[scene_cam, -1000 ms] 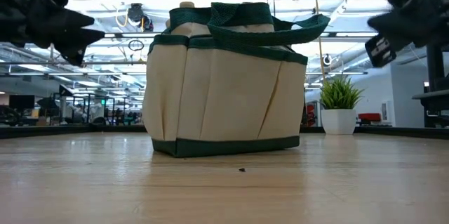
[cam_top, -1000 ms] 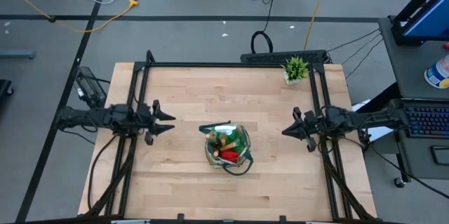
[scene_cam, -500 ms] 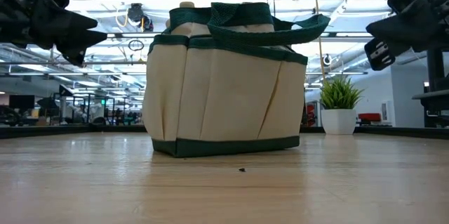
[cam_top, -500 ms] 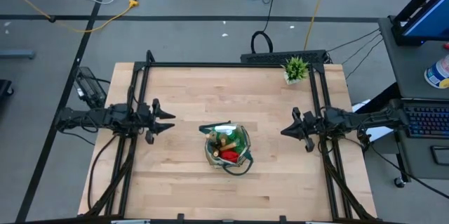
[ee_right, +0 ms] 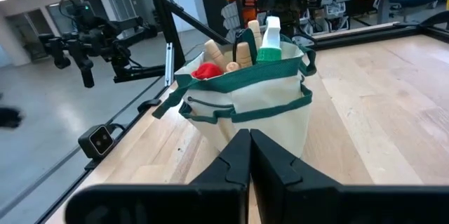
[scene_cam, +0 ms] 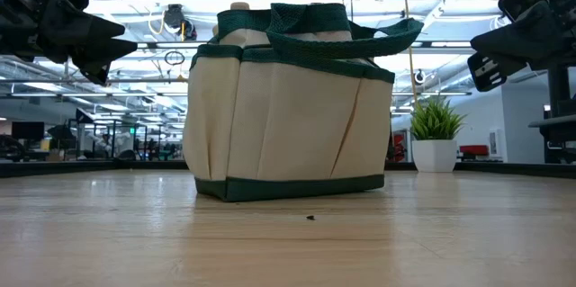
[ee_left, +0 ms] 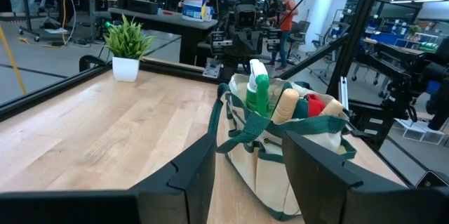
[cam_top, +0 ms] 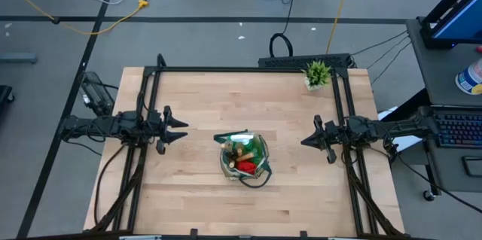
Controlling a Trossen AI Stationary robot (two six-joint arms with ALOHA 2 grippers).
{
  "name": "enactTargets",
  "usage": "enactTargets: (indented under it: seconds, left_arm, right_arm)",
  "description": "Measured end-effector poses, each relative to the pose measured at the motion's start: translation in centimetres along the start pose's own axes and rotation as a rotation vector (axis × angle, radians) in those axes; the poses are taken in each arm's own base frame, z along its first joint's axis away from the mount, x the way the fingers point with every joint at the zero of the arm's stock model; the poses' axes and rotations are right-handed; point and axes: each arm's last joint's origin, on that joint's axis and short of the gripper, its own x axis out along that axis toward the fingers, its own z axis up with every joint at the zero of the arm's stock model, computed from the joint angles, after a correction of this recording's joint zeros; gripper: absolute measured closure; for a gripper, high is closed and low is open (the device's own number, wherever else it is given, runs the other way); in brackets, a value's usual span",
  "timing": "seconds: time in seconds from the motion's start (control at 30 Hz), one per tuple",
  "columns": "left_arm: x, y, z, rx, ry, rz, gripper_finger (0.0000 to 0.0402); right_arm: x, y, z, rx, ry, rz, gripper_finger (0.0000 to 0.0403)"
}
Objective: Pick & Place Garden tools in Gardening bag
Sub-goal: Return to Home Position
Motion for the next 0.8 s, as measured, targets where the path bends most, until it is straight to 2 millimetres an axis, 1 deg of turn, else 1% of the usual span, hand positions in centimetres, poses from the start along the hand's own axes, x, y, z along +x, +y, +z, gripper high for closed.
enactTargets:
  seconds: [0.8]
  left_arm:
    - [0.02,-0.05,0.28,-0.001,-0.041,-0.007,0.0231]
  right_arm:
    - [0.00,-0.01,-0.04,0.000,0.003,-0.001,0.0403]
